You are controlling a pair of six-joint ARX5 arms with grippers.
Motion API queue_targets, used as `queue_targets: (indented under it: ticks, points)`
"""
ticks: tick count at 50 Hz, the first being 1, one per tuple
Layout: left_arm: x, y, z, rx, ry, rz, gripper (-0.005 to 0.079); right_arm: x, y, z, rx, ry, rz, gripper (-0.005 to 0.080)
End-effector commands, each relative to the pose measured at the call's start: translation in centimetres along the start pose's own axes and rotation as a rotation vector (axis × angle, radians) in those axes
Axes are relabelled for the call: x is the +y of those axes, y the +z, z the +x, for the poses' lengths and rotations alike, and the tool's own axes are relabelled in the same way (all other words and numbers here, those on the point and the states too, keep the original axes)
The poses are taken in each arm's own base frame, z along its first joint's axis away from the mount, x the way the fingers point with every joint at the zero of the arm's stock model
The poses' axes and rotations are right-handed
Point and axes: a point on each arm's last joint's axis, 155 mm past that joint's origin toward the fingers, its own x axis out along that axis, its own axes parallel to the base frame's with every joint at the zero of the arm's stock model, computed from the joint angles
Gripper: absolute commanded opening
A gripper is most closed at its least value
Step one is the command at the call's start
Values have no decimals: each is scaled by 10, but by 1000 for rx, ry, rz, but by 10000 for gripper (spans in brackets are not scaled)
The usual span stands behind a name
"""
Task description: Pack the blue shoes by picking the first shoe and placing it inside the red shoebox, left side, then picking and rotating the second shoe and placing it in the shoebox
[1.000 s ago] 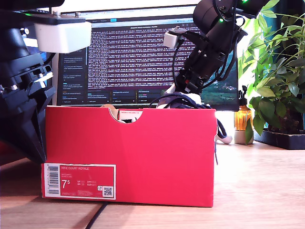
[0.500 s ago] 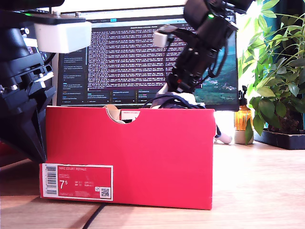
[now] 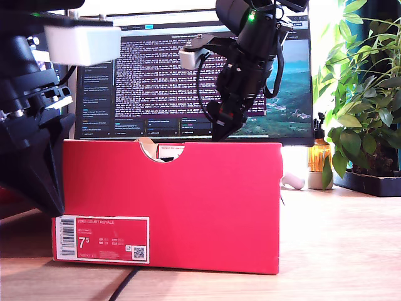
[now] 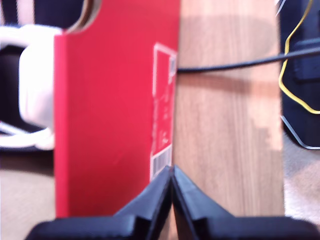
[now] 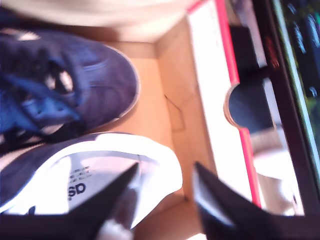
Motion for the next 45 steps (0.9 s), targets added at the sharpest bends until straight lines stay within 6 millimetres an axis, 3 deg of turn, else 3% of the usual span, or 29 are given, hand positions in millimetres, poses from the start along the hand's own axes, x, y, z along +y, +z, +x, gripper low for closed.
queue_targets:
  ticks: [1, 11, 20, 33, 45]
  points:
    - [-7, -3, 5, 8, -25, -11, -18, -16, 20, -12, -39, -38, 69, -5]
    - [-8, -12, 3, 53, -21, -44, -18, -37, 31, -30, -51, -47, 348, -7]
    - [-6, -27, -9, 115, 28, -91, -8, -45, 30, -37, -49, -36, 388, -7]
    - [-10, -16, -47, 25, 101, -177, -8, -30, 10, -36, 10, 57, 459, -7]
    - [3, -5, -82, -136, 198, -360, -8, -19, -18, -41, 89, 152, 578, -7]
